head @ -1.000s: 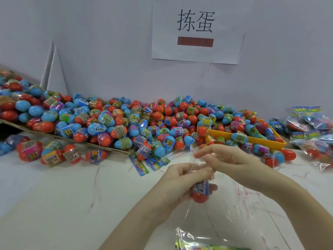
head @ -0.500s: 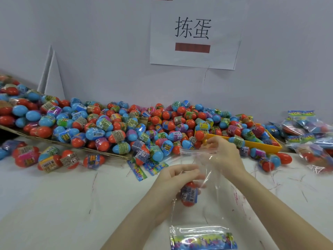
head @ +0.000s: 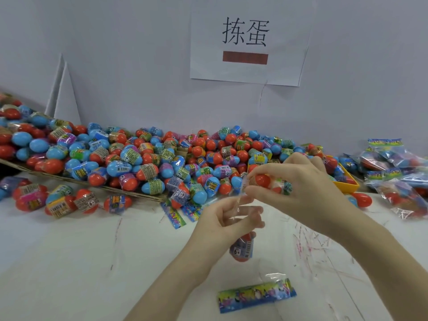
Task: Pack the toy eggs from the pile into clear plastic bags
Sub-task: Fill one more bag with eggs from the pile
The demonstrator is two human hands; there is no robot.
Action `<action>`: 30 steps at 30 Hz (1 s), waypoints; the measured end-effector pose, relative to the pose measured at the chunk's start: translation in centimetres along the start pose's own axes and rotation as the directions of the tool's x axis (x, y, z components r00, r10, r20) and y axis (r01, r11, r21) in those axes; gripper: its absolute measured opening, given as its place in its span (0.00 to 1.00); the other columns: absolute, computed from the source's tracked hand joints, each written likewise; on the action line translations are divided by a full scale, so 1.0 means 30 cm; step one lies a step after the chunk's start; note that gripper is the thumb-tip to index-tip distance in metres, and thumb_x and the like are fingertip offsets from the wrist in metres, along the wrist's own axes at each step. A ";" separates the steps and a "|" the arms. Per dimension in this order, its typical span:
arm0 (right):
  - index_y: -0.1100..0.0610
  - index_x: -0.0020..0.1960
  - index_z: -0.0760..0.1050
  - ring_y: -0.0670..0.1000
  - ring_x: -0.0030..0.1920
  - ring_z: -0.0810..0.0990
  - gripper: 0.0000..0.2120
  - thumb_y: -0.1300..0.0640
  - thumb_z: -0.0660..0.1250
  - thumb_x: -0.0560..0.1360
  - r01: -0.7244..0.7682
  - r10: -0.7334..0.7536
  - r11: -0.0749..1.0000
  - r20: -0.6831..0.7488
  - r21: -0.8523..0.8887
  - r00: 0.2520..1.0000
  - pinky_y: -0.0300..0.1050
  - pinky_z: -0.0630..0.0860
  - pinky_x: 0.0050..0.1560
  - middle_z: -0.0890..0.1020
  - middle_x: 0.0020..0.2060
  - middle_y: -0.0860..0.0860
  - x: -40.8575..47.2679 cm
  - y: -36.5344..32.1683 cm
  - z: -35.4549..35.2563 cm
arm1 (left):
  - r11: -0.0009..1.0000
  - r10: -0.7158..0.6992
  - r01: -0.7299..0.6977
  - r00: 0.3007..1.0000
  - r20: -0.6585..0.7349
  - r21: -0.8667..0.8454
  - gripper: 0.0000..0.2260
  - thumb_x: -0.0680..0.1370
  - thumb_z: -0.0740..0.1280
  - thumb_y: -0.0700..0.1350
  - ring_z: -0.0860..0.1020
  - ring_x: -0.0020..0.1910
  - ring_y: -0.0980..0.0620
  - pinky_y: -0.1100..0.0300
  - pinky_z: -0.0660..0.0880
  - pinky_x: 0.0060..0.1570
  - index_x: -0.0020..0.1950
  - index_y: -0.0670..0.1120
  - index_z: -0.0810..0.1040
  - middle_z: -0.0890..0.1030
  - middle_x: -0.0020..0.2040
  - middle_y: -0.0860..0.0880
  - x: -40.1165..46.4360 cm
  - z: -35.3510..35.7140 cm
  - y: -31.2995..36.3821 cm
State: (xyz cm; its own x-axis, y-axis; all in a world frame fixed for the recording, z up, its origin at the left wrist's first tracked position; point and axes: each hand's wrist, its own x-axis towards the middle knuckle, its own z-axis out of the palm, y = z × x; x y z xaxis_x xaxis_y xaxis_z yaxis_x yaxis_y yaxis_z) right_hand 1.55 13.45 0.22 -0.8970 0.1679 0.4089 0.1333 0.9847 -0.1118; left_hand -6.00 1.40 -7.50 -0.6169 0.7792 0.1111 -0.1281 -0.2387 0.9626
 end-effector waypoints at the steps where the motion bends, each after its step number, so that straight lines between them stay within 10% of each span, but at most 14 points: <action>1: 0.37 0.56 0.73 0.42 0.43 0.59 0.29 0.30 0.47 0.63 0.021 -0.020 0.999 0.036 -0.043 0.999 0.40 0.50 0.43 0.73 0.40 0.36 0.002 0.000 -0.003 | 1.000 0.002 -0.002 1.000 -0.002 0.013 0.14 0.69 0.71 0.41 0.83 0.44 0.52 0.64 0.79 0.41 0.55 0.45 0.78 0.85 0.47 0.50 0.001 -0.002 -0.001; 9: 0.40 0.58 0.65 0.40 0.50 0.64 0.17 0.52 0.66 0.74 0.020 -0.049 0.992 0.236 0.123 0.971 0.40 0.55 0.51 0.70 0.44 0.33 0.016 0.010 -0.017 | 0.998 0.021 -0.022 1.000 0.002 0.061 0.14 0.69 0.72 0.41 0.82 0.48 0.50 0.64 0.79 0.46 0.53 0.51 0.79 0.85 0.47 0.52 0.003 -0.009 -0.006; 17: 0.34 0.46 0.70 0.38 0.46 0.62 0.05 0.39 0.63 0.70 0.059 -0.057 0.998 0.325 0.004 0.944 0.42 0.51 0.42 0.72 0.42 0.33 0.031 0.040 -0.026 | 0.998 0.050 -0.052 0.998 0.041 0.044 0.14 0.69 0.69 0.45 0.83 0.45 0.54 0.67 0.77 0.40 0.54 0.49 0.78 0.85 0.47 0.52 -0.003 -0.003 -0.003; 26: 0.34 0.49 0.72 0.38 0.47 0.62 0.07 0.42 0.64 0.70 0.036 -0.076 0.992 0.357 0.118 0.931 0.42 0.51 0.41 0.72 0.41 0.30 0.006 0.040 -0.014 | 0.998 0.000 -0.001 1.000 0.019 0.056 0.14 0.73 0.61 0.53 0.82 0.47 0.52 0.60 0.78 0.48 0.54 0.51 0.79 0.85 0.48 0.50 0.000 -0.001 -0.018; 30: 0.32 0.41 0.71 0.29 0.50 0.59 0.17 0.28 0.54 0.57 0.018 -0.084 0.984 0.370 0.179 0.925 0.37 0.53 0.44 0.72 0.39 0.28 -0.004 0.039 -0.021 | 0.999 -0.020 0.021 1.000 -0.023 0.049 0.12 0.77 0.58 0.53 0.83 0.47 0.52 0.59 0.78 0.49 0.51 0.55 0.80 0.85 0.47 0.52 0.004 0.004 -0.019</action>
State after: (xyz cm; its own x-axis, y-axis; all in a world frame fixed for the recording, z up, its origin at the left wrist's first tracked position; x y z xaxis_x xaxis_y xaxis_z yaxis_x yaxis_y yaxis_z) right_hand 2.09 14.61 0.61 -0.9971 0.0553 0.0522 0.0396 0.9636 -0.2644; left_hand -5.92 1.68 -8.01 -0.6321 0.7700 0.0862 -0.1028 -0.1936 0.9757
